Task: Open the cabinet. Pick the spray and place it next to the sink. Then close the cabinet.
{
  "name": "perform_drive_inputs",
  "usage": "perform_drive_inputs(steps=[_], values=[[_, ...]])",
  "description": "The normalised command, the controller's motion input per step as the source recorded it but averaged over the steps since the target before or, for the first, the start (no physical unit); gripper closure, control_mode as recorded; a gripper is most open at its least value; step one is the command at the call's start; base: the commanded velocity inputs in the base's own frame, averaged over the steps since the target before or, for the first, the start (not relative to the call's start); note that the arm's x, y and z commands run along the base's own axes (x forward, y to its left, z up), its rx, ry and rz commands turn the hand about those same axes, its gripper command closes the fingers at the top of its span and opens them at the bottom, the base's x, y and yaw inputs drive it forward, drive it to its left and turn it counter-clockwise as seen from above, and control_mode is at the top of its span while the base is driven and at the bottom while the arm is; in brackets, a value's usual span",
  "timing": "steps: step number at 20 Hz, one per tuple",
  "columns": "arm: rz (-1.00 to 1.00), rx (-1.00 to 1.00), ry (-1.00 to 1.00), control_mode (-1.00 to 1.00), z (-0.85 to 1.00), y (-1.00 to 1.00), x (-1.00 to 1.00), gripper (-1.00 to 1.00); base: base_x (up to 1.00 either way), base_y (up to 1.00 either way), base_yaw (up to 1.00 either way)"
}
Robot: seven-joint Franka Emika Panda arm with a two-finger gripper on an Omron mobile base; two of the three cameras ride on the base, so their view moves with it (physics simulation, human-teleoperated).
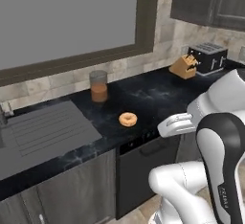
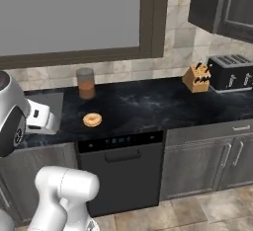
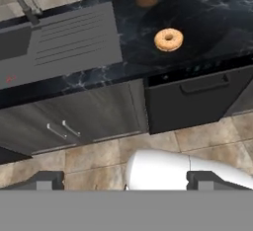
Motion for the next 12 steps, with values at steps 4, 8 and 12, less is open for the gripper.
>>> perform_drive_inputs(steps=[4,8,12], values=[[0.0,0.0,0.0,1.0,0.0,0.0,0.0,-1.0,0.0,-1.0,-0.1],[0.0,0.0,0.0,1.0,0.0,0.0,0.0,-1.0,0.02,-1.0,0.01],[0.0,0.0,0.0,1.0,0.0,0.0,0.0,-1.0,0.02,-1.0,0.03]])
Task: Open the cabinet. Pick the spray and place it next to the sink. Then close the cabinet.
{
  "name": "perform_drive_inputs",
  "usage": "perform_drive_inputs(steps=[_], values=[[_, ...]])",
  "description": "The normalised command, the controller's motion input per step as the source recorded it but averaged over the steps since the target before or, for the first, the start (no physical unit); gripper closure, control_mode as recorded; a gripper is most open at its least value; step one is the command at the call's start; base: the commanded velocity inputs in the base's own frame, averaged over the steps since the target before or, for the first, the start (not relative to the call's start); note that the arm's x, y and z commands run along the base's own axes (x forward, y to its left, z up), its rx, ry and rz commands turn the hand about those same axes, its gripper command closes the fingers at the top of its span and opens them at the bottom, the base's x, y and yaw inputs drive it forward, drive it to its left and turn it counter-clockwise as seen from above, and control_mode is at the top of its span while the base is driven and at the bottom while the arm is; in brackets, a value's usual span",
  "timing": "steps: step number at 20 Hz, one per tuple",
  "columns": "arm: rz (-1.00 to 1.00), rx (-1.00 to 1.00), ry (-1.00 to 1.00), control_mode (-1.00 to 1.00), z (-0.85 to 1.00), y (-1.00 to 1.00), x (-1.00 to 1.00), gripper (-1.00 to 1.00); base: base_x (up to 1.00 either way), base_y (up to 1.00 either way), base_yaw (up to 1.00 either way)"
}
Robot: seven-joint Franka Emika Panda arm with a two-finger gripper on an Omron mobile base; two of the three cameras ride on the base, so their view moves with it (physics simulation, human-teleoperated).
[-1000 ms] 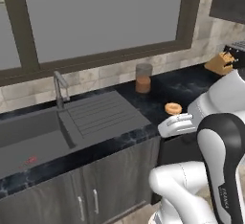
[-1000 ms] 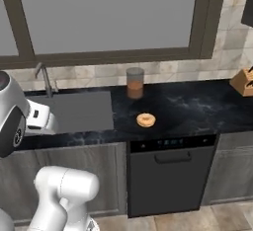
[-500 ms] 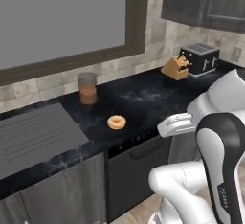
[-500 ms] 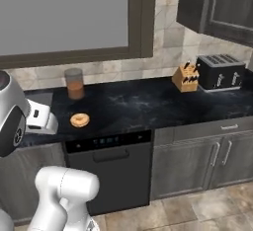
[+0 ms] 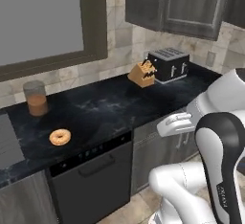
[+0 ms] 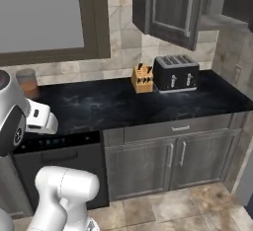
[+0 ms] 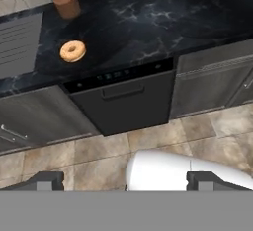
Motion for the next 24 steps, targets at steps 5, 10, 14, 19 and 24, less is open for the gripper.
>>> perform_drive_inputs(steps=[5,10,14,19,24], values=[[0.0,0.0,0.0,1.0,0.0,0.0,0.0,-1.0,0.0,-1.0,0.0],[0.0,0.0,0.0,1.0,0.0,0.0,0.0,-1.0,0.0,-1.0,0.0],[0.0,0.0,0.0,1.0,0.0,0.0,0.0,-1.0,0.0,-1.0,0.04],[0.0,0.0,0.0,1.0,0.0,0.0,0.0,-1.0,0.13,-1.0,0.05],[0.0,0.0,0.0,1.0,0.0,0.0,0.0,-1.0,0.31,-0.87,0.12]])
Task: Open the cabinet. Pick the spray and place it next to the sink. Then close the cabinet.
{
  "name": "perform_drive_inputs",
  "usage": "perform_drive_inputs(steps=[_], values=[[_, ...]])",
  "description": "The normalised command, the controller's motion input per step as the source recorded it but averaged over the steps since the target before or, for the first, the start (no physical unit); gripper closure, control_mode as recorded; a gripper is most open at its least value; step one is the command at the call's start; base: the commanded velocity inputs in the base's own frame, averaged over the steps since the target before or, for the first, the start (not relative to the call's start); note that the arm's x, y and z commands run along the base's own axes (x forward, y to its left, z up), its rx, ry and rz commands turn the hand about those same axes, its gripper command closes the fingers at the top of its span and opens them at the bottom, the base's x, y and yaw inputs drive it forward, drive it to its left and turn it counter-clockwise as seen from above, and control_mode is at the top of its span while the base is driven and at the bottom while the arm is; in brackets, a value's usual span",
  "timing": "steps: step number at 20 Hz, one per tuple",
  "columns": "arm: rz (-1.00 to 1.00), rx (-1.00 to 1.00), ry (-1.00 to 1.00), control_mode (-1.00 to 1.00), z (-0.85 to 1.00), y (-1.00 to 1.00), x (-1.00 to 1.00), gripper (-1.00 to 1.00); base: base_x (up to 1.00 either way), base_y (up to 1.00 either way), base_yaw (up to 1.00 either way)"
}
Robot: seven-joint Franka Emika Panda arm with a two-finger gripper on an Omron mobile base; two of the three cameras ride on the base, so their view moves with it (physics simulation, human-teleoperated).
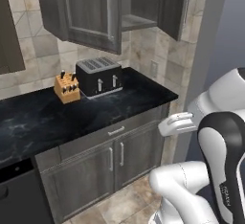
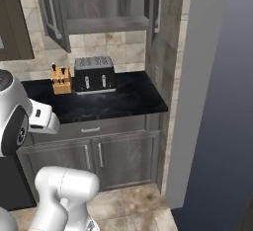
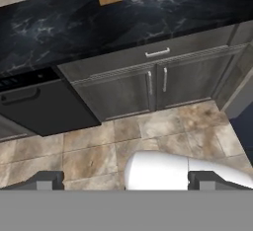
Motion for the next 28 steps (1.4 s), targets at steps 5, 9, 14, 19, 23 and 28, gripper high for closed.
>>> perform_drive_inputs(steps=[5,9,14,19,23,28], values=[[0.0,0.0,0.0,1.0,0.0,0.0,0.0,-1.0,0.42,-0.85,0.11],[0.0,0.0,0.0,1.0,0.0,0.0,0.0,-1.0,0.88,-0.78,-0.13],[0.0,0.0,0.0,1.0,0.0,0.0,0.0,-1.0,1.0,-0.81,-0.31],[0.0,0.0,0.0,1.0,0.0,0.0,0.0,-1.0,0.97,-0.51,-0.35],[0.0,0.0,0.0,1.0,0.0,0.0,0.0,-1.0,0.91,-0.09,-0.08],[0.0,0.0,0.0,1.0,0.0,0.0,0.0,-1.0,0.36,0.14,0.06]])
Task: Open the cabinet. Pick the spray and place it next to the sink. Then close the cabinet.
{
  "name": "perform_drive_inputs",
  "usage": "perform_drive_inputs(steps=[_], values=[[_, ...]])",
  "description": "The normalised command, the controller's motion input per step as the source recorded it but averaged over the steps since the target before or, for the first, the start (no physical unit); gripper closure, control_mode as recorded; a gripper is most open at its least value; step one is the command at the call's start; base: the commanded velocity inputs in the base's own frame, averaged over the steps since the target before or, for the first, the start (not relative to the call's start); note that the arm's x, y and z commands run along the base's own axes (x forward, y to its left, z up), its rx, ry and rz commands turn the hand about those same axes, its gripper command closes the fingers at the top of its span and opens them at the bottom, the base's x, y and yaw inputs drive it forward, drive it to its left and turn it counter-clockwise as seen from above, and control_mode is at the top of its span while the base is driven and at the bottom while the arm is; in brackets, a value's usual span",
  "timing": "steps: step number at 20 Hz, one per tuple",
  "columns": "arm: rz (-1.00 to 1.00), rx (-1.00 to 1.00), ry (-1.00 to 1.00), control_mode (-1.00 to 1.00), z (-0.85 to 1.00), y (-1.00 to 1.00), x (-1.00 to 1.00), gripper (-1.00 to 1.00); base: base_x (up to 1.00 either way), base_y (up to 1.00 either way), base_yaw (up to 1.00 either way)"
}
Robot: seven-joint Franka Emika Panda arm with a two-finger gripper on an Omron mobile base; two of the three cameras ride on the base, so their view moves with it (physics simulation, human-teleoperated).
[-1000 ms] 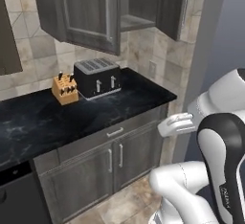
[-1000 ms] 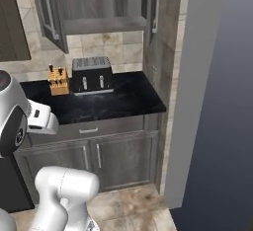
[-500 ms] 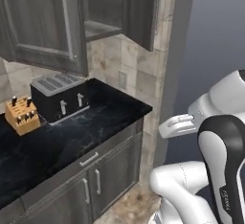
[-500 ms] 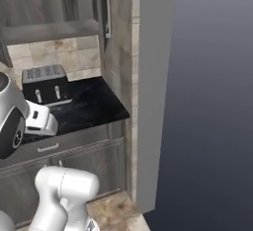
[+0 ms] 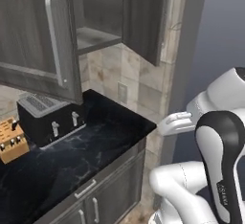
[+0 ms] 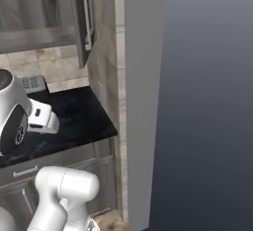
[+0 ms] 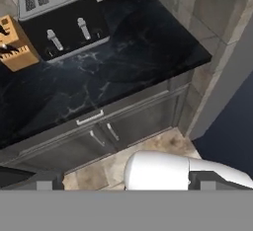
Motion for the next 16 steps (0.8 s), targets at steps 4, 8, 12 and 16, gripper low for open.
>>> perform_drive_inputs(steps=[4,8,12,16], values=[[0.0,0.0,0.0,1.0,0.0,0.0,0.0,-1.0,0.36,0.17,0.38],[0.0,0.0,0.0,1.0,0.0,0.0,0.0,-1.0,0.65,-0.15,0.44],[0.0,0.0,0.0,1.0,0.0,0.0,0.0,-1.0,0.68,-0.26,0.32],[0.0,0.0,0.0,1.0,0.0,0.0,0.0,-1.0,0.47,-0.11,0.28]])
